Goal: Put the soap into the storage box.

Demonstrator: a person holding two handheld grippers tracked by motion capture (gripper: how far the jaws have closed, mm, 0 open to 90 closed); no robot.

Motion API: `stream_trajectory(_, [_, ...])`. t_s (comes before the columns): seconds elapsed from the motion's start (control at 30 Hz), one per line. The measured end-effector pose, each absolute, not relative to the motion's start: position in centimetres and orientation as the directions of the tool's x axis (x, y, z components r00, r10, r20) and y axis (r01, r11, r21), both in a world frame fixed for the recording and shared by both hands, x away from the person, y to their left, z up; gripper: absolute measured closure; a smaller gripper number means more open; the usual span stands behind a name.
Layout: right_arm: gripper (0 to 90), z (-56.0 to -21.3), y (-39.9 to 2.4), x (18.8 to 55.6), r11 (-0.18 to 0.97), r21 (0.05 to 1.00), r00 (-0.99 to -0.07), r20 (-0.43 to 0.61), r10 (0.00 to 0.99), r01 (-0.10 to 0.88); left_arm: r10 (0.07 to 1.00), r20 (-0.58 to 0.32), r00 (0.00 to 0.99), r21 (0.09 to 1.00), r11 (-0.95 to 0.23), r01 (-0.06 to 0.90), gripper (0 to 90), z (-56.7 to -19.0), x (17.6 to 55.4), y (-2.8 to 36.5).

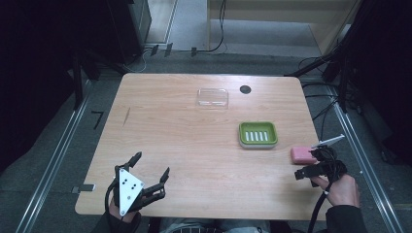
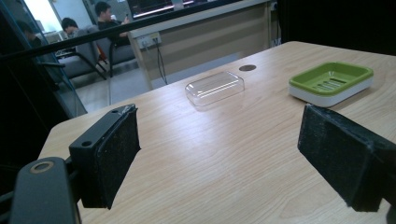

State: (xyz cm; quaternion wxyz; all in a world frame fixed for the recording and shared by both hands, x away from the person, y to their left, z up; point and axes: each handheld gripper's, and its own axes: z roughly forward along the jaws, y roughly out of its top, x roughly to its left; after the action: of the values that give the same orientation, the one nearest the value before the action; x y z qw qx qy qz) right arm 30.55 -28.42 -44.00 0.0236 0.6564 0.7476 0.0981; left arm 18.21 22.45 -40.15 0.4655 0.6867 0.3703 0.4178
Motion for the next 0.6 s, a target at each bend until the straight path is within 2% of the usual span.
stream_trajectory(0.6, [0.0,-43.9,-28.6,33.6,0.111,0.199,-0.134,0.107,0.985,0.974,0.896,0.231,0.380,0.947,-0.297,0.124,13.0,-40.2,18.3,22.3])
